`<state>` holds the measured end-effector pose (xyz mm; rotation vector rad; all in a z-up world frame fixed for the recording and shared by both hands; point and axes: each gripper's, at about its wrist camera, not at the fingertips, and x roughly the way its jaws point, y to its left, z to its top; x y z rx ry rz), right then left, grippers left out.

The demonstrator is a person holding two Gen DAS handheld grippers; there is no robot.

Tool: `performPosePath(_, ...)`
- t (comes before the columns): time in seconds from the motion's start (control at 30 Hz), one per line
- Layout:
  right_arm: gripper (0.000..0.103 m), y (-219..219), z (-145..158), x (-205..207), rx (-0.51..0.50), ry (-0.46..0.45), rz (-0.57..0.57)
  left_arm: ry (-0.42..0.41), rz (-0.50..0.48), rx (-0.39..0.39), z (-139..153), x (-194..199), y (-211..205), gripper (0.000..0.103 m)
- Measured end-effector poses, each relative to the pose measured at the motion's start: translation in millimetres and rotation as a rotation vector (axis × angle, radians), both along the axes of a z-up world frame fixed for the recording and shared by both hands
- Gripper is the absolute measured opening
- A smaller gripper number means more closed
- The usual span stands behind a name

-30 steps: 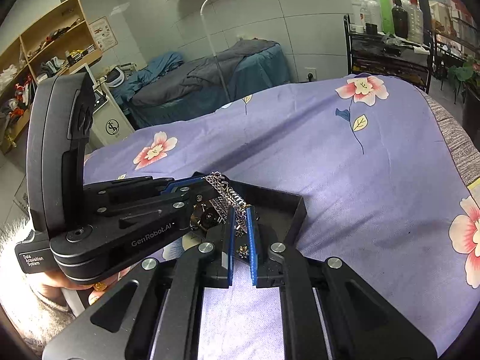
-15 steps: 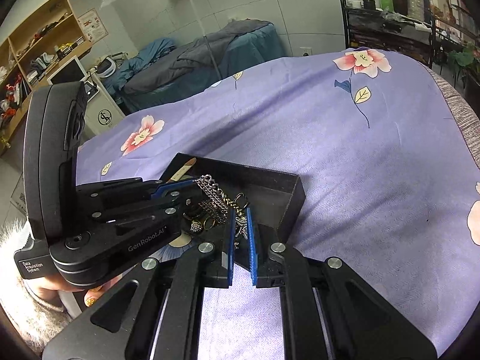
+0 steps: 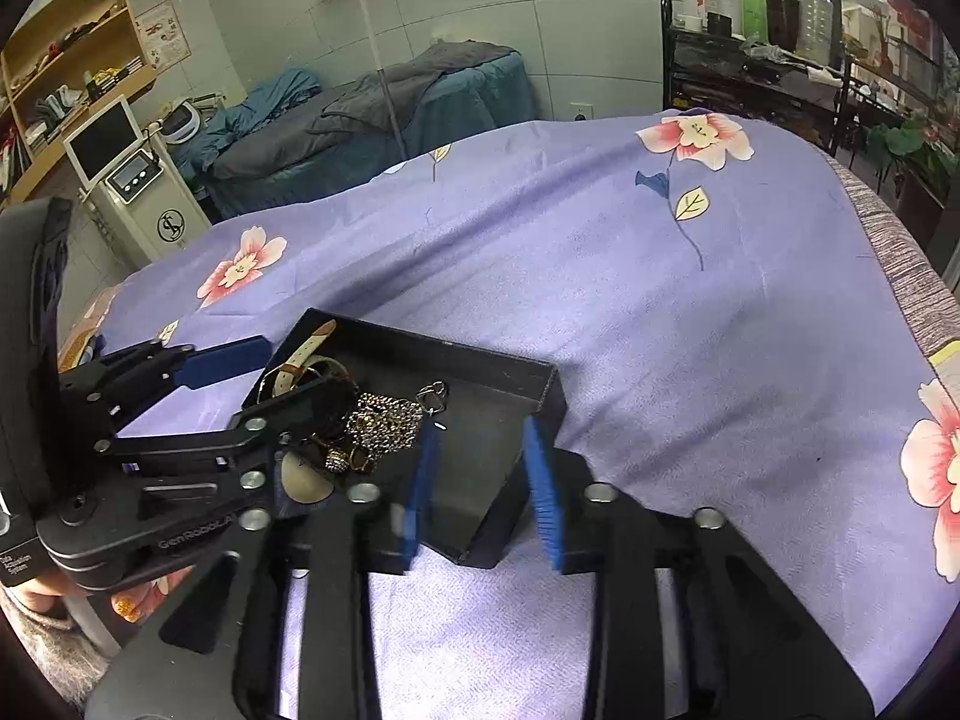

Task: Organize jewelry
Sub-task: 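Open both grippers and withdraw them from the box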

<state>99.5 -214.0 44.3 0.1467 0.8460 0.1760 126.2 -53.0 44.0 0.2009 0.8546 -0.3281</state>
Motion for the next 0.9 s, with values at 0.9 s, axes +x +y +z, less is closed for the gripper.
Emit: performPosePath(0.9,0.088,49,-13,-41,-0.278,0.211,0.177,0.183,0.122,0.093,-22,-49,49,0.095)
